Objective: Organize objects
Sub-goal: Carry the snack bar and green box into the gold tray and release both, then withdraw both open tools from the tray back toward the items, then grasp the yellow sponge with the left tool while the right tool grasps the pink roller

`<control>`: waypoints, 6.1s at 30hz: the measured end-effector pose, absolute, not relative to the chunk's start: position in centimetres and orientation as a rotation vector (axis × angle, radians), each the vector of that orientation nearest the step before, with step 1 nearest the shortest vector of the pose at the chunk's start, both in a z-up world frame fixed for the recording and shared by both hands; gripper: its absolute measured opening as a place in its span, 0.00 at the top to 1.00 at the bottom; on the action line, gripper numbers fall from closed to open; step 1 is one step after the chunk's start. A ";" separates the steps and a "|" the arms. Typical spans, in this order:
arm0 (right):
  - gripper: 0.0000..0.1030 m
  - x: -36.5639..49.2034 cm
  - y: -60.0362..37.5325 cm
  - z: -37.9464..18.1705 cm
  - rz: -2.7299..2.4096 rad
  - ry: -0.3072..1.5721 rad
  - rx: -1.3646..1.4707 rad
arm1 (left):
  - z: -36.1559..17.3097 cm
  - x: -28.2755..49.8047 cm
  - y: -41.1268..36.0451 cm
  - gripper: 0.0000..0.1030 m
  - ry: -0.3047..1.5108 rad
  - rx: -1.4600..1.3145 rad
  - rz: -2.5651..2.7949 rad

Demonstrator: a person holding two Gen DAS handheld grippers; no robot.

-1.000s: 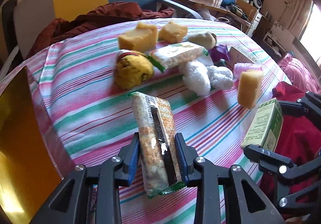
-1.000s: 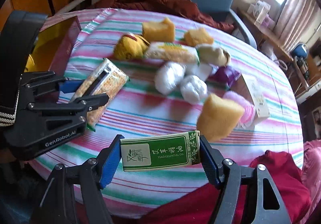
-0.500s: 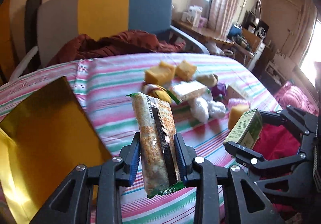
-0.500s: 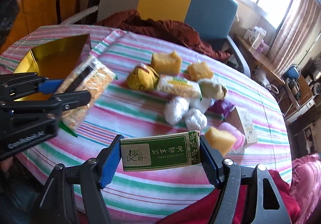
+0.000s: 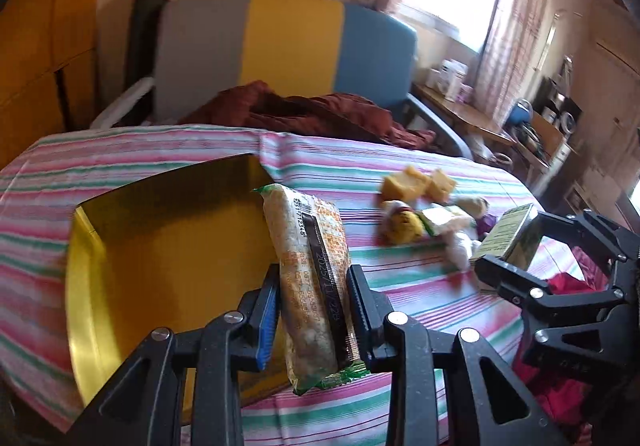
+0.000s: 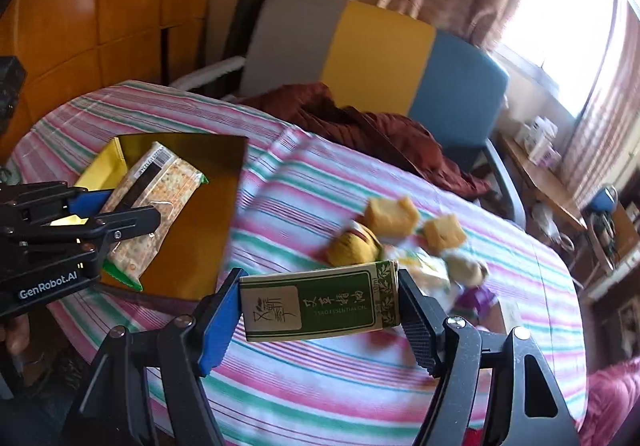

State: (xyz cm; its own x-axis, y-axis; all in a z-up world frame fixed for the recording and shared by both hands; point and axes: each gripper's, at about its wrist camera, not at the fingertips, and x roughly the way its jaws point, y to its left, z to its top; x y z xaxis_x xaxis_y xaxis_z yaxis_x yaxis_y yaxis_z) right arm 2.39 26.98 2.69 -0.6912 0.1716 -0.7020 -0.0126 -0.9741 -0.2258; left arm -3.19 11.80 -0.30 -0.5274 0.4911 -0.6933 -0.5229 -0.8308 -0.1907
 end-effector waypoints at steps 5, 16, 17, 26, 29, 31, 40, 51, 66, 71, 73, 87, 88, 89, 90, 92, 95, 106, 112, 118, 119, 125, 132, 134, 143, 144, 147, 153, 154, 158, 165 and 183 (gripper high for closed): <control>0.29 1.2 24.2 2.8 2.833 -0.355 -1.185 | -0.8 -3.9 8.4 0.69 0.020 -1.064 2.399; 0.29 -0.9 19.0 1.7 2.905 -0.431 -1.234 | -3.0 -5.5 1.8 0.69 -0.074 -1.156 2.514; 0.29 -1.0 18.6 1.5 2.907 -0.439 -1.239 | -3.2 -5.6 1.4 0.69 -0.082 -1.163 2.518; 0.29 -2.4 15.1 0.5 2.940 -0.519 -1.262 | -4.5 -6.4 -0.8 0.69 -0.120 -1.209 2.538; 0.29 -2.8 14.2 0.2 2.951 -0.536 -1.272 | -4.8 -6.5 -1.2 0.69 -0.126 -1.222 2.543; 0.29 -3.0 13.7 -0.2 2.959 -0.537 -1.282 | -5.0 -6.7 -1.3 0.69 -0.127 -1.233 2.545; 0.28 -3.7 12.6 -1.7 2.967 -0.538 -1.331 | -5.3 -7.2 -2.0 0.68 -0.147 -1.263 2.553; 0.16 -4.4 11.1 -2.9 3.006 -0.522 -1.354 | -3.8 -6.8 -2.9 0.56 -0.184 -1.230 2.601; 0.00 -2.5 13.1 -3.0 3.008 -0.286 -1.321 | -1.8 -4.8 -3.8 0.55 -0.106 -1.168 2.722; 0.00 -2.2 14.8 -3.0 2.978 -0.193 -1.305 | -0.8 -3.7 -2.4 0.55 -0.019 -1.099 2.741; 0.00 -2.0 15.4 -3.0 2.972 -0.165 -1.294 | -0.5 -3.3 -1.8 0.55 0.014 -1.077 2.739; 0.00 -1.1 19.7 -3.0 2.910 -0.025 -1.236 | 0.1 -1.8 2.2 0.55 0.120 -1.033 2.643; 0.00 -1.0 20.0 -2.9 2.903 -0.014 -1.233 | 0.1 -1.8 2.4 0.55 0.125 -1.032 2.638; 0.00 -0.9 20.3 -2.9 2.898 -0.004 -1.228 | 0.1 -1.8 2.6 0.55 0.129 -1.030 2.634; 0.00 -0.9 20.7 -2.9 2.894 0.005 -1.223 | 0.1 -1.7 2.9 0.55 0.134 -1.030 2.627; 0.00 -0.7 21.5 -2.9 2.880 0.020 -1.213 | 0.1 -1.7 3.4 0.55 0.144 -1.031 2.612; 0.00 -0.4 22.6 -3.0 2.859 0.048 -1.199 | 0.0 -1.6 4.0 0.55 0.153 -1.032 2.596; 0.00 1.6 28.2 -5.1 2.712 0.161 -1.233 | -0.2 -1.9 7.3 0.55 0.175 -1.027 2.492; 0.00 3.4 32.5 -6.1 2.612 0.240 -1.236 | -0.1 -1.6 11.1 0.55 0.233 -1.005 2.387; 0.00 5.5 37.7 -6.1 2.500 0.315 -1.200 | -0.2 -1.1 15.1 0.55 0.301 -0.986 2.289; 0.00 5.9 38.6 -6.1 2.481 0.329 -1.192 | -0.2 -1.1 15.9 0.55 0.314 -0.983 2.273; 0.00 7.0 43.8 -4.9 2.398 0.372 -1.155 | -0.5 -1.7 20.0 0.55 0.350 -0.992 2.183; 0.00 7.3 48.9 -1.3 2.378 0.340 -1.019 | -1.8 -4.4 24.9 0.55 0.289 -1.101 2.068; 0.00 7.5 50.8 -0.6 2.359 0.349 -0.973 | -2.4 -5.2 26.0 0.55 0.278 -1.128 2.060; 0.00 9.8 59.8 -2.5 2.205 0.665 -0.833 | -5.0 -9.2 30.5 0.54 0.194 -1.234 2.035; 0.00 10.2 60.5 -3.3 2.184 0.711 -0.838 | -5.4 -9.6 30.9 0.54 0.192 -1.253 2.040; 0.00 10.7 61.9 -4.2 2.150 0.800 -0.841 | -4.9 -8.9 31.5 0.54 0.176 -1.200 2.052; 0.00 10.1 62.3 -5.4 2.164 0.894 -0.888 | -4.1 -2.9 35.4 0.54 0.292 -0.995 1.771; 0.00 9.8 62.1 -5.5 2.170 0.895 -0.899 | -4.1 -1.7 36.3 0.54 0.330 -0.953 1.726; 0.00 9.3 61.9 -6.2 2.184 0.920 -0.939 | -4.3 2.0 39.6 0.54 0.437 -0.839 1.599; 0.00 9.1 61.9 -6.4 2.219 0.956 -0.953 | -7.0 4.1 45.1 0.49 0.530 -0.839 1.468; 0.07 7.2 58.0 -5.5 2.512 1.034 -1.092 | -7.4 4.6 37.6 0.86 0.442 -0.895 1.539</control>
